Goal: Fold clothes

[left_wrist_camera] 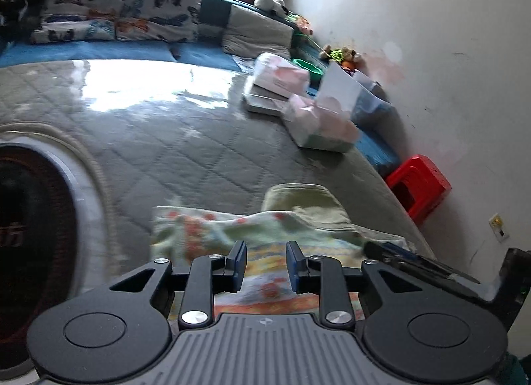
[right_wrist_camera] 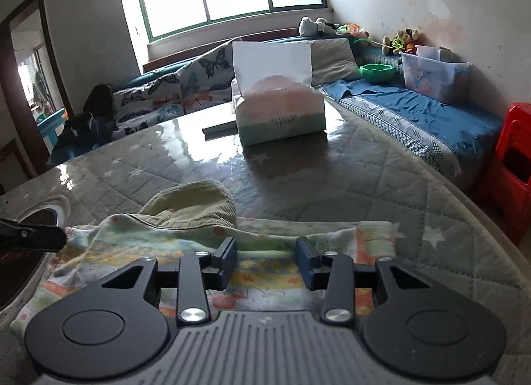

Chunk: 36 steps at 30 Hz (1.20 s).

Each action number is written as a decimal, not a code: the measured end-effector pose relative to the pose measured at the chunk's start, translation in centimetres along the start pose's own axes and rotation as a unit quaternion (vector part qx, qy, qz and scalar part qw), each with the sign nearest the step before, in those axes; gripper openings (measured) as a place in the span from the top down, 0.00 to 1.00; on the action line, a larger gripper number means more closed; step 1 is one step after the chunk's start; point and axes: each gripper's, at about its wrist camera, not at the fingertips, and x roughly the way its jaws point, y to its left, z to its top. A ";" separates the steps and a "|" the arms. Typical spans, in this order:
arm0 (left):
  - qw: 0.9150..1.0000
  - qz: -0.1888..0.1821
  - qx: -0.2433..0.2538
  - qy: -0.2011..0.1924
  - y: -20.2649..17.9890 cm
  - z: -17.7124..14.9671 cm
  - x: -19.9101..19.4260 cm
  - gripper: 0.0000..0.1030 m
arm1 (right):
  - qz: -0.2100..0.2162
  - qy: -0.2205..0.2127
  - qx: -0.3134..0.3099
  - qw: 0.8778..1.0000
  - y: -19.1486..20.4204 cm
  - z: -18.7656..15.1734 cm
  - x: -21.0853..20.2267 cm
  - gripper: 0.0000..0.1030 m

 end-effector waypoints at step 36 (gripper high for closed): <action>0.997 -0.039 0.068 0.015 -1.8 -7.4 -3.0 0.72 | 0.046 -0.023 -0.129 0.990 6.5 -7.0 -9.1 0.55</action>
